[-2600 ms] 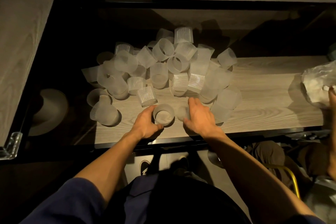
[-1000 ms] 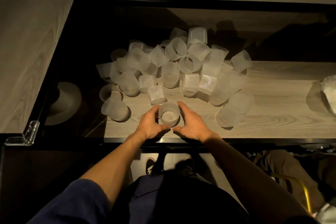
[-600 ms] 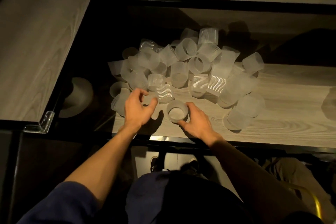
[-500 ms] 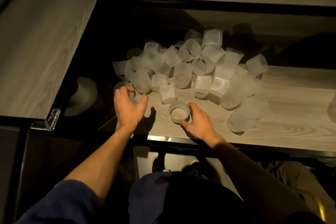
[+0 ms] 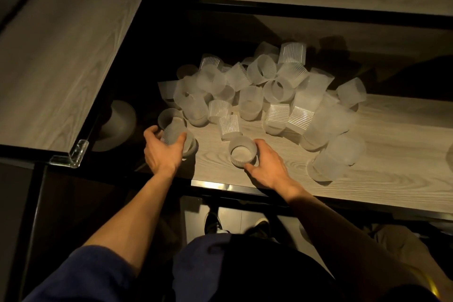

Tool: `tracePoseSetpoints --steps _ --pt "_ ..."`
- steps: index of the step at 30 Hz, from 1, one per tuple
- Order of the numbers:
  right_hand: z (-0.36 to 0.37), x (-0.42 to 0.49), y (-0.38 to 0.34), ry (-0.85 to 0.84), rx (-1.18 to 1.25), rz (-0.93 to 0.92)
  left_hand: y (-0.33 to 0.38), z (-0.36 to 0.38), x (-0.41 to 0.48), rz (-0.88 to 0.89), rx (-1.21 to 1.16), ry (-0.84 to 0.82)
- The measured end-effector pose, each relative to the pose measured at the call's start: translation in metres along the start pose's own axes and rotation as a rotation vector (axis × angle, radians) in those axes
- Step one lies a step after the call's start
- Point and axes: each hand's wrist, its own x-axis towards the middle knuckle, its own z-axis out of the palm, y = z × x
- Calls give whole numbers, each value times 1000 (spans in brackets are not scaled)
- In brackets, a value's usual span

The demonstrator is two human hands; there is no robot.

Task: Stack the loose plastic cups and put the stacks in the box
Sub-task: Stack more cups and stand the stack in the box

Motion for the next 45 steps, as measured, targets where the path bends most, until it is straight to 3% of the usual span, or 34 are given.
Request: tracePoseSetpoints --steps 4,14,20,31,38,45 --pt "0 -2 4 4 15 12 -6 -2 1 71 -8 1" --pt "3 -4 8 8 16 22 -23 10 0 122 131 -232" --pt "4 -4 8 8 2 21 -21 12 0 130 137 -280" --pt "9 -2 10 34 60 53 42 20 -27 241 -280 -539" --pt "15 -4 17 22 95 114 52 38 -48 472 -31 -726" --pt "13 -4 22 -4 124 191 41 53 -57 637 298 -676"
